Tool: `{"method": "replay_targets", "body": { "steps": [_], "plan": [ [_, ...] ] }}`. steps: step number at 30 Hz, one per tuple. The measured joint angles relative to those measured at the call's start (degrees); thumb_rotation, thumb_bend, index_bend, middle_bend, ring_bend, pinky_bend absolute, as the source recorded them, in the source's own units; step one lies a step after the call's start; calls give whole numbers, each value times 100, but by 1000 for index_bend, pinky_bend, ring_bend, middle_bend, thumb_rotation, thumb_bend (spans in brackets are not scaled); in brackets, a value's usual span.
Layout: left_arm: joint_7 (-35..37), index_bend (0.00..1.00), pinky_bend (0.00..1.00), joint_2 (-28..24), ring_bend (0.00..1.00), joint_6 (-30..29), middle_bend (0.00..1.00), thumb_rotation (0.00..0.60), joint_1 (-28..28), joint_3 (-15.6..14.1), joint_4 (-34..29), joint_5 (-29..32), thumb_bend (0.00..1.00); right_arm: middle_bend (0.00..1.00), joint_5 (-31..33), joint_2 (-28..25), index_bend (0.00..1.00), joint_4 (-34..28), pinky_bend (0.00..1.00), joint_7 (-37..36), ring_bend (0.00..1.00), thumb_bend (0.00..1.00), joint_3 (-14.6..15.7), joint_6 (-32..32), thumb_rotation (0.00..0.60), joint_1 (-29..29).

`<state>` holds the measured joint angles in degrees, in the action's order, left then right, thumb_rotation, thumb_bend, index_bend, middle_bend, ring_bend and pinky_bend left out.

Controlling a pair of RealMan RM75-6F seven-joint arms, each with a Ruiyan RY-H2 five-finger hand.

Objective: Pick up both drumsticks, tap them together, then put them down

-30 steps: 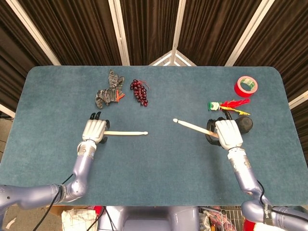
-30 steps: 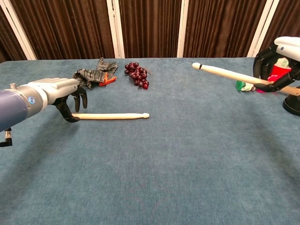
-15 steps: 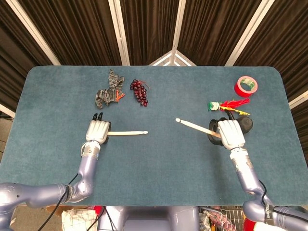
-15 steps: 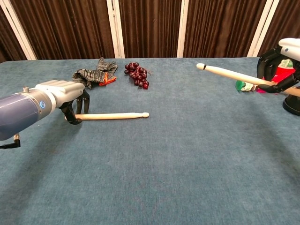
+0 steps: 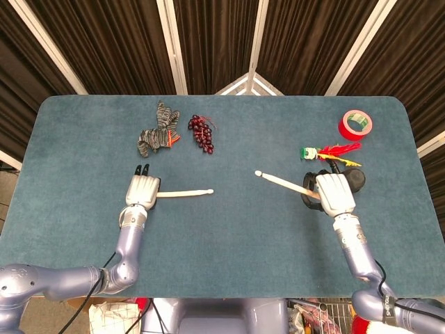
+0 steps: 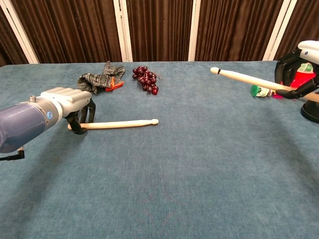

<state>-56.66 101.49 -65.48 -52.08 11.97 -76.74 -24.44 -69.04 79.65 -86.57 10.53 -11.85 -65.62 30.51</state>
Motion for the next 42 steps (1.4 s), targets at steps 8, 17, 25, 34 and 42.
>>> {"method": "replay_targets", "body": {
  "steps": [8, 17, 25, 34, 42],
  "plan": [
    [-97, 482, 0, 27, 30, -71, 479, 600, -23, 27, -60, -1, 493, 611, 6, 24, 716, 38, 91, 10, 441, 483, -2, 16, 600, 2],
    [-132, 483, 0, 89, 30, -85, 476, 600, -23, 23, -43, -24, 493, 610, 4, 39, 716, 64, 91, 24, 441, 484, 7, 36, 600, 4],
    [-162, 493, 0, 137, 31, -86, 489, 600, -26, 22, 13, -54, 537, 611, 7, 70, 717, 114, 91, 18, 441, 484, 5, 39, 600, 3],
    [-246, 497, 0, 213, 32, -103, 498, 600, -42, 11, 56, -84, 544, 611, -7, 116, 717, 194, 91, 11, 441, 484, 27, 59, 600, -1],
    [-273, 533, 0, 250, 67, -166, 545, 600, -39, 19, 62, -162, 545, 611, -40, 141, 718, 254, 91, 29, 441, 484, 42, 51, 600, -5]
  ]
}}
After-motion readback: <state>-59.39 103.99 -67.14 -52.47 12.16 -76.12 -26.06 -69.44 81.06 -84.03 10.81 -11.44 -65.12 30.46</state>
